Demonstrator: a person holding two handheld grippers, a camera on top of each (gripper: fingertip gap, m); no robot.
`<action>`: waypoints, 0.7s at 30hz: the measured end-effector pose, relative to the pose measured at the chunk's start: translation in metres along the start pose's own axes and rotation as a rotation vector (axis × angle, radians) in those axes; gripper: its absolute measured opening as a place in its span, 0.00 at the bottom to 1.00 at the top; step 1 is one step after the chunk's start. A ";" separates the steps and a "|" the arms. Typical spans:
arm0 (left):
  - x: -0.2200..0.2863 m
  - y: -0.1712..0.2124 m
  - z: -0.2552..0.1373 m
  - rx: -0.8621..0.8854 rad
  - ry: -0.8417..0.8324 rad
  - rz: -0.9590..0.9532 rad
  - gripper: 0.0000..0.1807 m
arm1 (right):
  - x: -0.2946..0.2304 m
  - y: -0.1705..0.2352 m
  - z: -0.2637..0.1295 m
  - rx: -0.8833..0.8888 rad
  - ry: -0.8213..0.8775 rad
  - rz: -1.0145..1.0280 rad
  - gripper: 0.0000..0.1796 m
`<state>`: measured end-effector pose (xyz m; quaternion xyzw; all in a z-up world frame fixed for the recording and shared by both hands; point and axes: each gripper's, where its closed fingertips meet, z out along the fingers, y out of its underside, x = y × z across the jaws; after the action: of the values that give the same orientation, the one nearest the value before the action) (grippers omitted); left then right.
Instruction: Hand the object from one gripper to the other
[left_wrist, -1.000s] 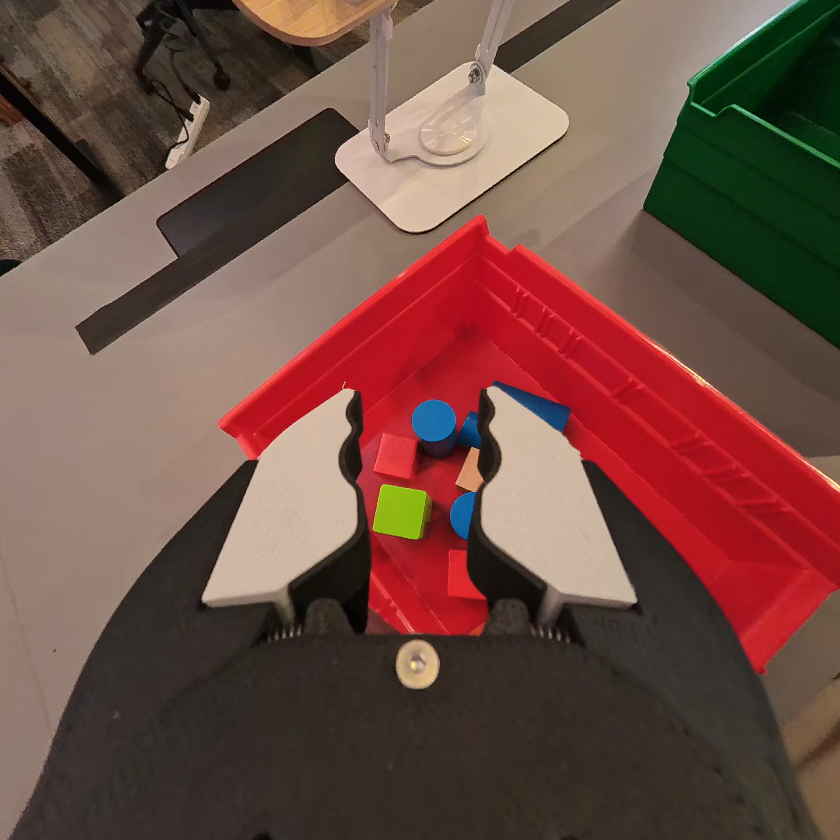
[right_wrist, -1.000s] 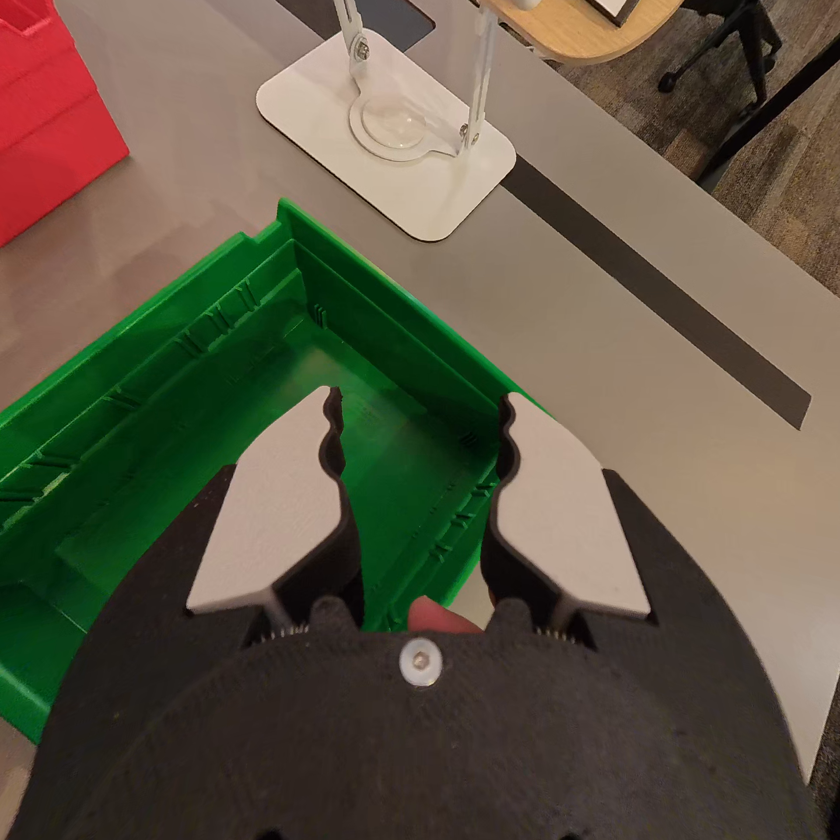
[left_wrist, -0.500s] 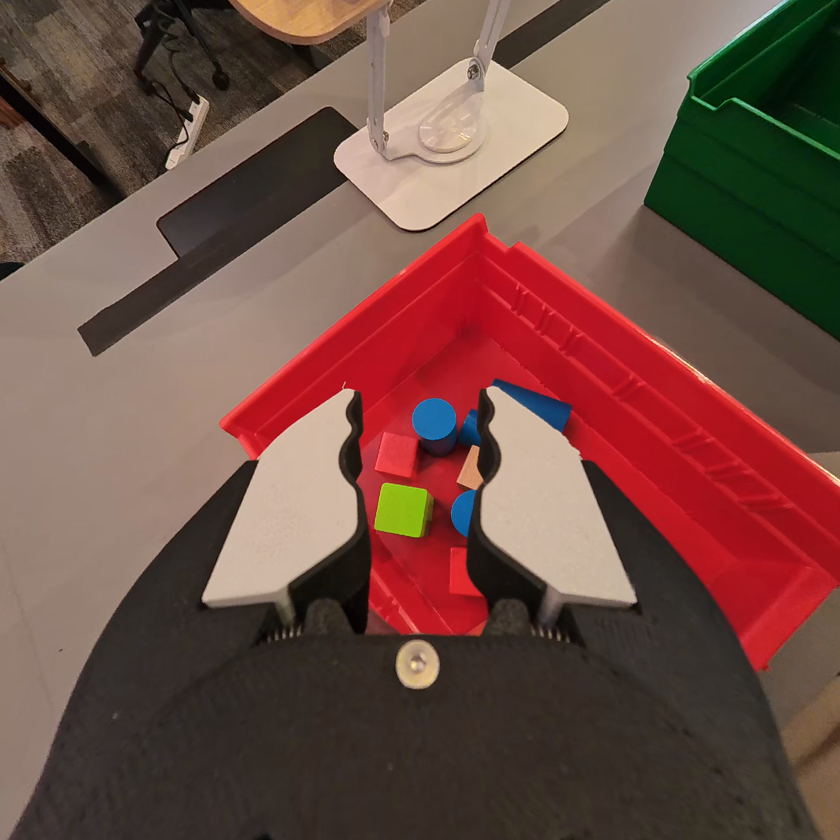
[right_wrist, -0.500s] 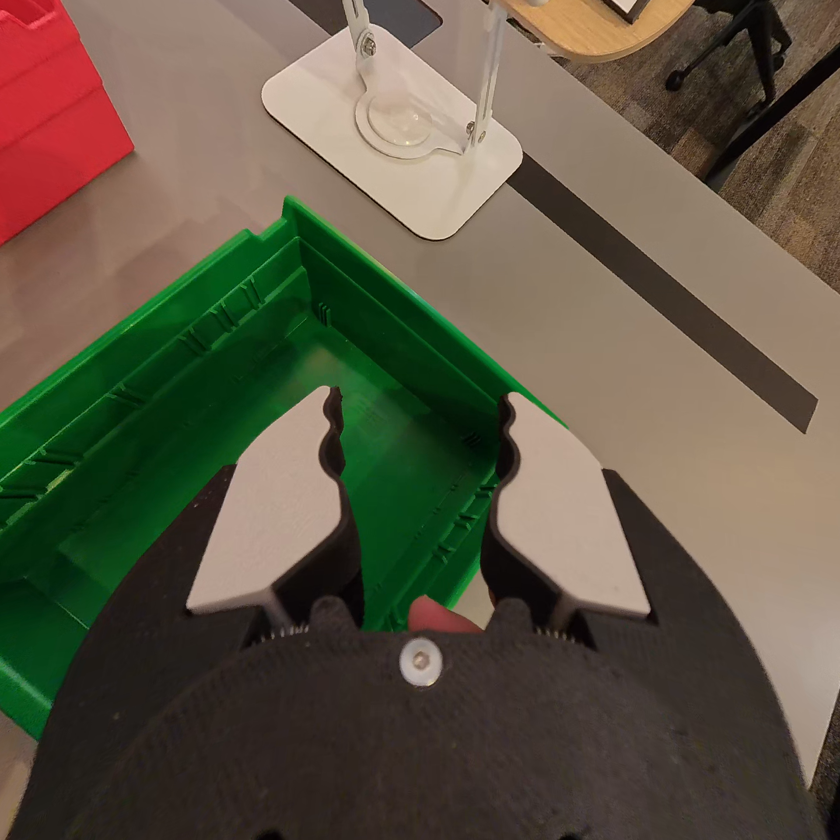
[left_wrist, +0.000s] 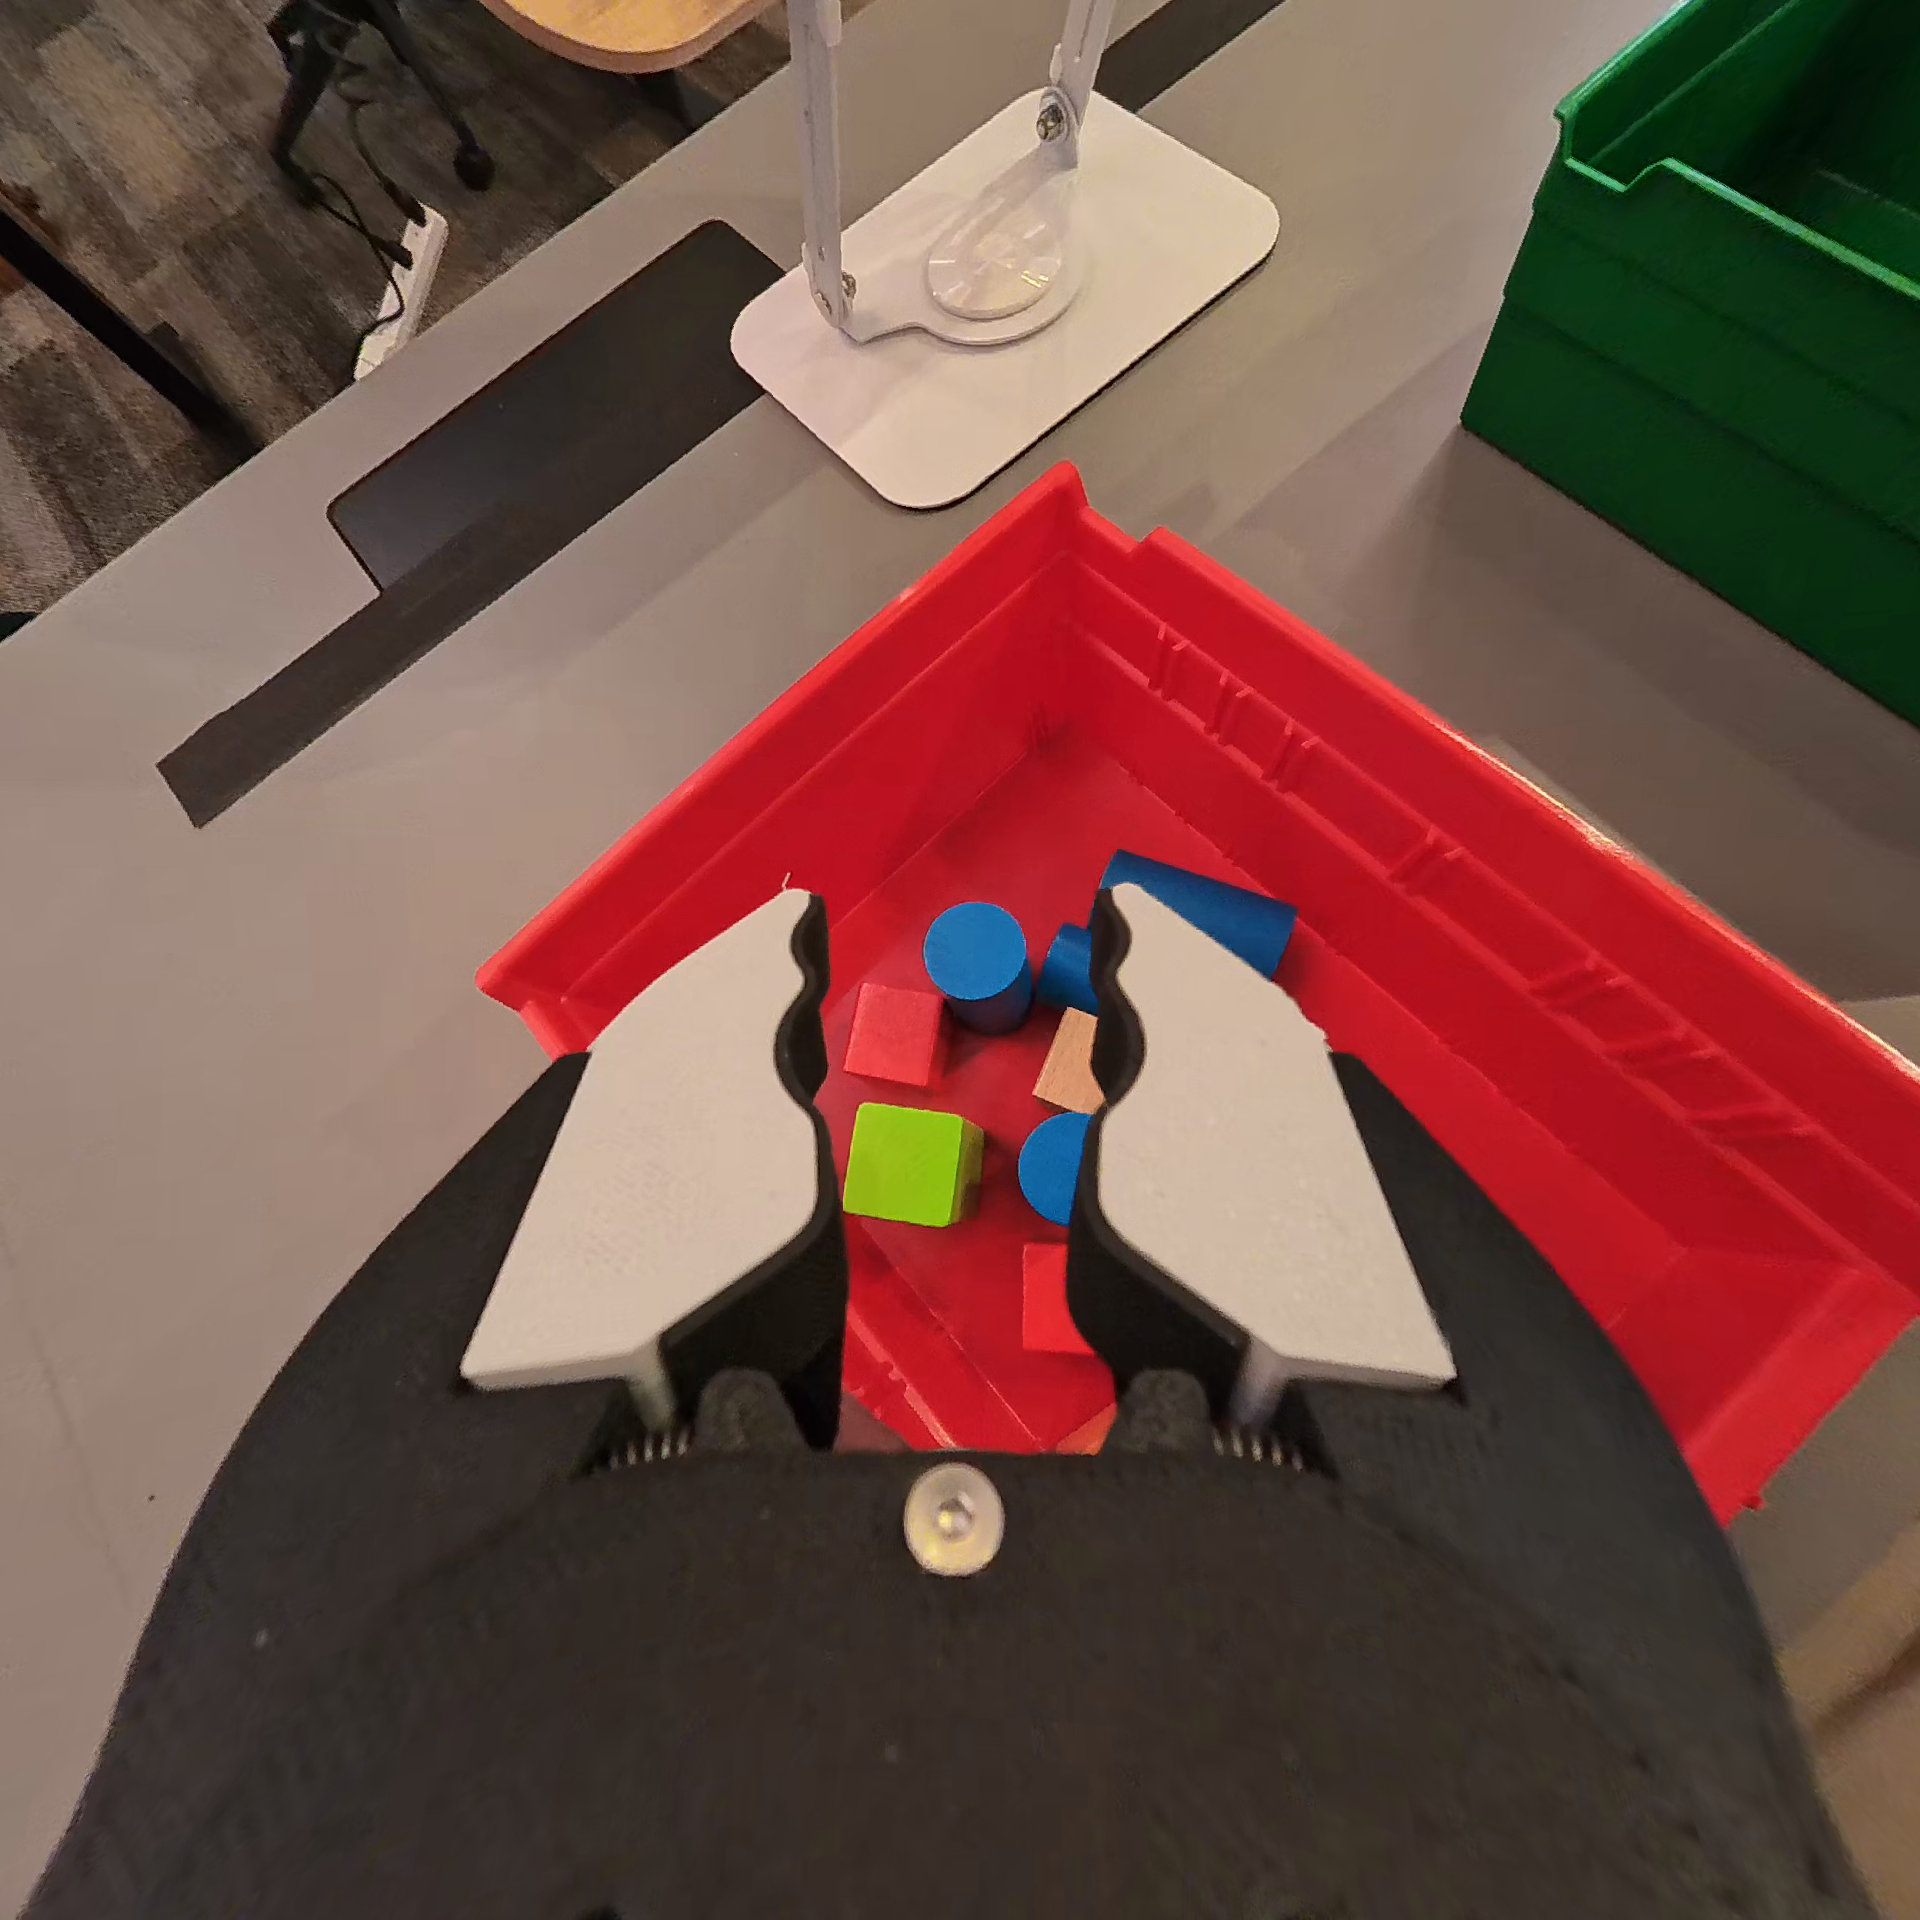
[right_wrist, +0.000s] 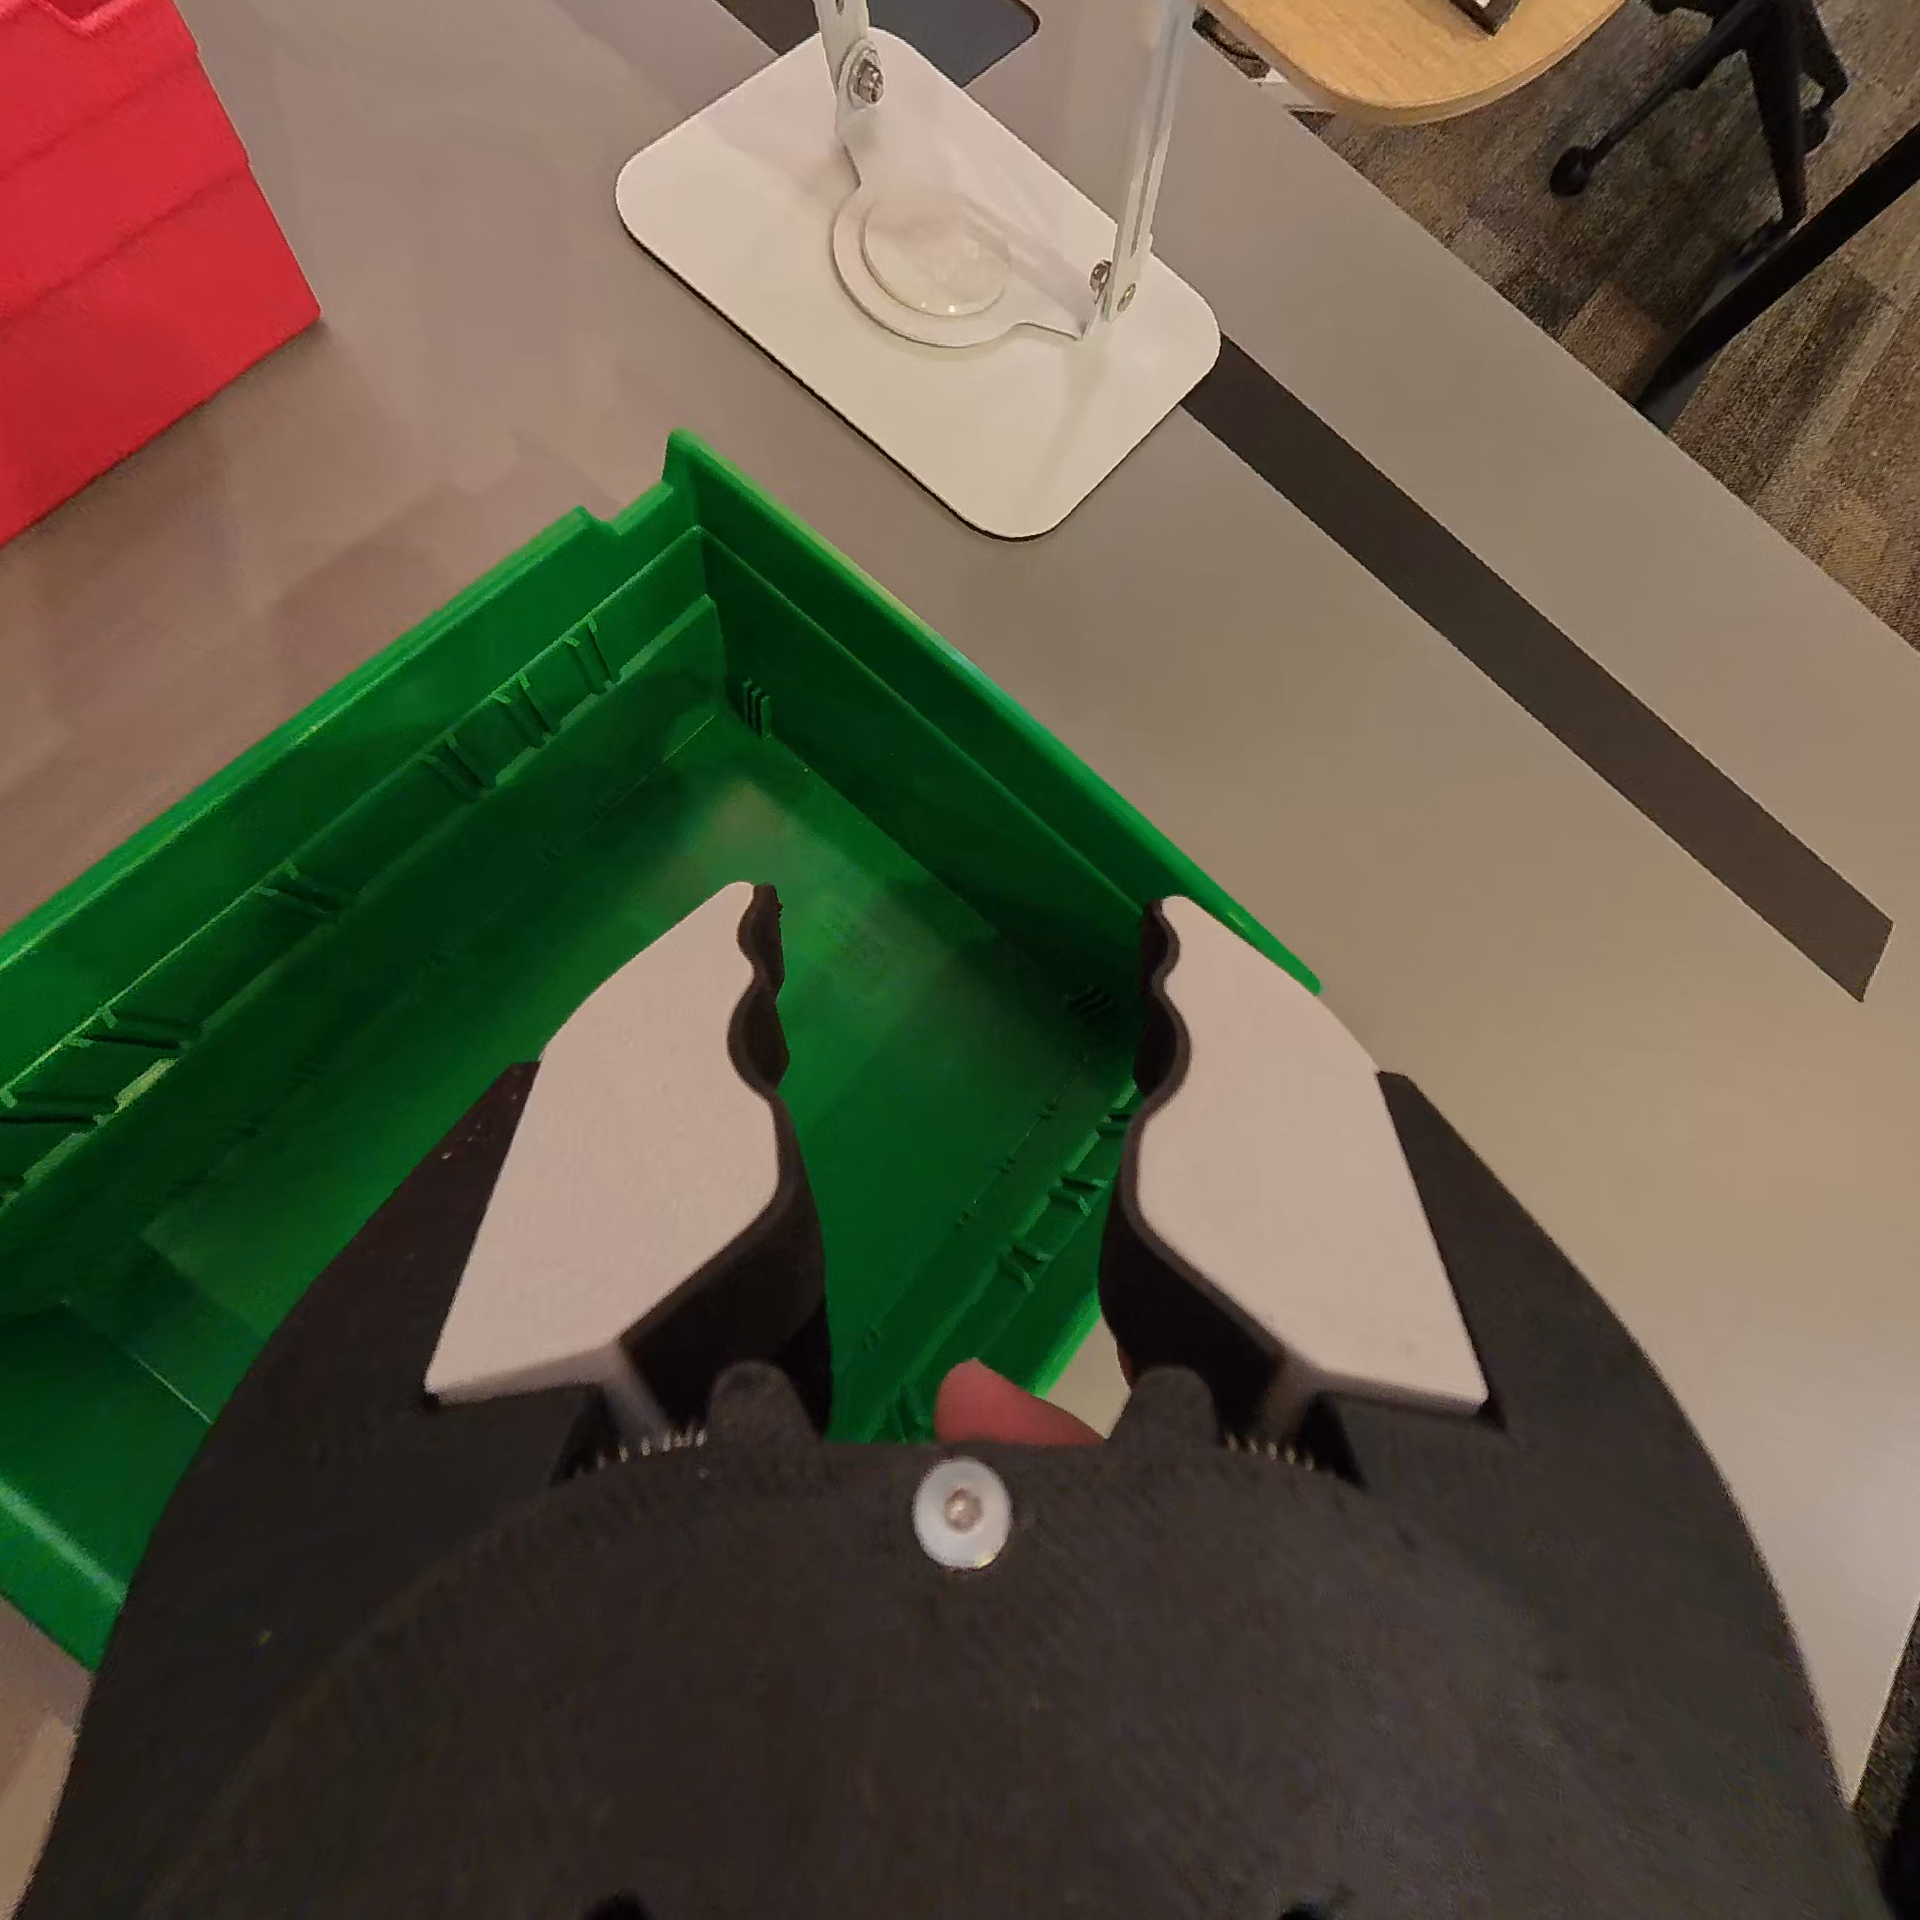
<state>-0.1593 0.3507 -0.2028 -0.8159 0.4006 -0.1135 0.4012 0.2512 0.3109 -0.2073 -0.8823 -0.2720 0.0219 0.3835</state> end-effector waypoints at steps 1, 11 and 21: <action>0.000 0.000 0.000 0.001 0.001 0.000 0.27 | 0.000 0.000 0.000 -0.002 -0.001 0.000 0.37; 0.002 0.000 0.001 -0.008 0.002 0.011 0.27 | -0.003 0.001 0.002 -0.007 -0.009 -0.008 0.37; 0.006 0.004 -0.005 -0.028 0.040 0.036 0.30 | -0.004 0.001 0.004 -0.006 -0.013 -0.010 0.36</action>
<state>-0.1603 0.3424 -0.2038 -0.8116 0.4248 -0.1169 0.3836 0.2469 0.3110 -0.2112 -0.8819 -0.2789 0.0250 0.3792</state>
